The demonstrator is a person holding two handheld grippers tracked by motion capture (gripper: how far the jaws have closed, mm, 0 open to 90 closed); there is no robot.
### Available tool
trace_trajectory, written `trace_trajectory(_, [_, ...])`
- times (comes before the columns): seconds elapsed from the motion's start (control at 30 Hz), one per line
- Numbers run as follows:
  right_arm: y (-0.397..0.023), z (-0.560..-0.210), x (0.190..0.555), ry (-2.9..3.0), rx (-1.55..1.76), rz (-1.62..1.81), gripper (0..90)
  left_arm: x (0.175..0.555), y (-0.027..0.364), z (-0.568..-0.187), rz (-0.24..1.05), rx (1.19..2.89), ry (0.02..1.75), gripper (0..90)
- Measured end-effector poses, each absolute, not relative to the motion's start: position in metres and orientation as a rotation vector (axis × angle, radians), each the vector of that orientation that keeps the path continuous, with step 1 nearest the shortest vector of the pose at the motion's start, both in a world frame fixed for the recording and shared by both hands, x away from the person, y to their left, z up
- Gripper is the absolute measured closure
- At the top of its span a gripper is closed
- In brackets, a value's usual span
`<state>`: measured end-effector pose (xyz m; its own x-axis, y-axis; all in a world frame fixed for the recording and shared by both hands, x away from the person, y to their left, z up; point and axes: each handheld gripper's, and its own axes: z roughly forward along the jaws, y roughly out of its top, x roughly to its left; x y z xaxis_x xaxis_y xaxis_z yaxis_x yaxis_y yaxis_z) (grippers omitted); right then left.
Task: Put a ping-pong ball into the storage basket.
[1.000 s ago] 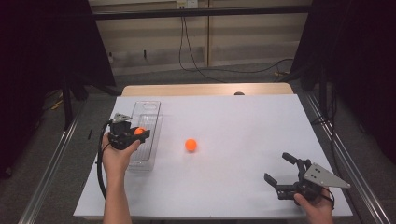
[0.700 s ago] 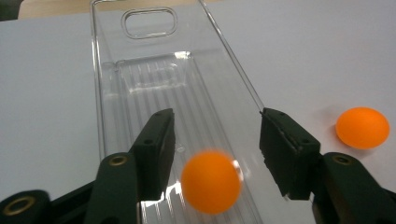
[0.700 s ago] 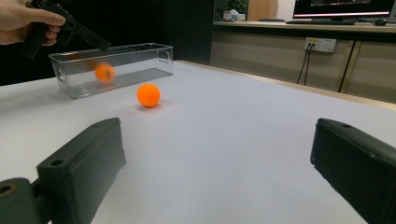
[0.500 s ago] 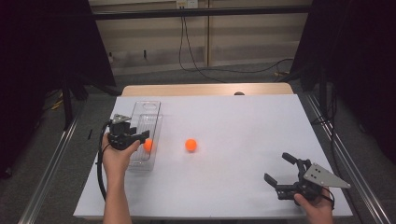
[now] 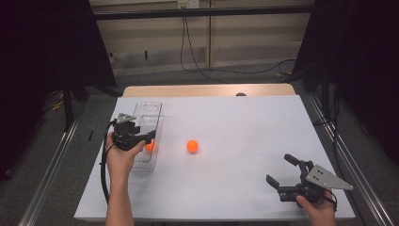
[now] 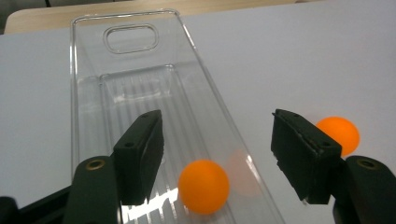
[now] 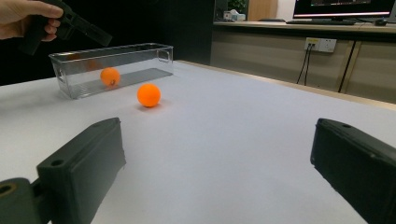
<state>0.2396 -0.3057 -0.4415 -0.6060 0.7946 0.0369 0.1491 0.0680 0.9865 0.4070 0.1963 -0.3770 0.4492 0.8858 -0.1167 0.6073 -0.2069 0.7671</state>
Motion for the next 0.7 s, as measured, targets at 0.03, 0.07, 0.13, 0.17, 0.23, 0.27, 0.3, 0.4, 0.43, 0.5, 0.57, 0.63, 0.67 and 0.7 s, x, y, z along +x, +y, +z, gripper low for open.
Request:
trace_trajectory(0.03, [-0.306,-0.442,0.240,1.821,0.938,1.576,2.5,0.407,0.195,-0.376,0.451,1.923,1.252,33.4])
trace_trajectory(0.07, [-0.306,-0.441,0.239,1.821,0.938,1.579,2.5,0.407,0.193,-0.375,0.449,1.925,1.247,32.4])
trace_trajectory(0.13, [-0.306,-0.441,0.239,1.821,0.938,1.579,2.5,0.406,0.191,-0.373,0.447,1.926,1.237,32.1])
trace_trajectory(0.17, [-0.306,-0.441,0.240,1.821,0.935,1.577,2.4,0.406,0.189,-0.373,0.448,1.928,1.233,31.6])
trace_trajectory(0.23, [-0.306,-0.442,0.240,1.821,0.935,1.577,2.5,0.406,0.186,-0.371,0.442,1.932,1.229,29.5])
trace_trajectory(0.27, [-0.306,-0.441,0.240,1.821,0.935,1.577,2.5,0.406,0.185,-0.371,0.439,1.922,1.229,28.7])
trace_trajectory(0.3, [-0.306,-0.441,0.240,1.820,0.936,1.579,2.4,0.406,0.184,-0.371,0.430,1.927,1.221,28.2])
trace_trajectory(0.4, [-0.306,-0.442,0.240,1.822,0.936,1.577,2.5,0.406,0.181,-0.370,0.423,1.937,1.214,26.1])
trace_trajectory(0.43, [-0.305,-0.442,0.240,1.822,0.938,1.575,2.4,0.406,0.180,-0.370,0.418,1.931,1.216,25.0])
trace_trajectory(0.5, [-0.305,-0.442,0.240,1.822,0.936,1.574,2.5,0.406,0.178,-0.370,0.416,1.927,1.212,24.8])
trace_trajectory(0.57, [-0.305,-0.442,0.240,1.822,0.935,1.574,2.5,0.405,0.176,-0.369,0.412,1.929,1.208,24.1])
trace_trajectory(0.63, [-0.306,-0.442,0.240,1.826,0.935,1.573,2.5,0.405,0.176,-0.368,0.404,1.940,1.196,23.4])
trace_trajectory(0.67, [-0.305,-0.442,0.240,1.826,0.936,1.574,2.5,0.405,0.175,-0.368,0.399,1.935,1.196,22.4])
trace_trajectory(0.7, [-0.305,-0.442,0.240,1.823,0.936,1.573,2.5,0.405,0.175,-0.368,0.396,1.932,1.197,21.0])
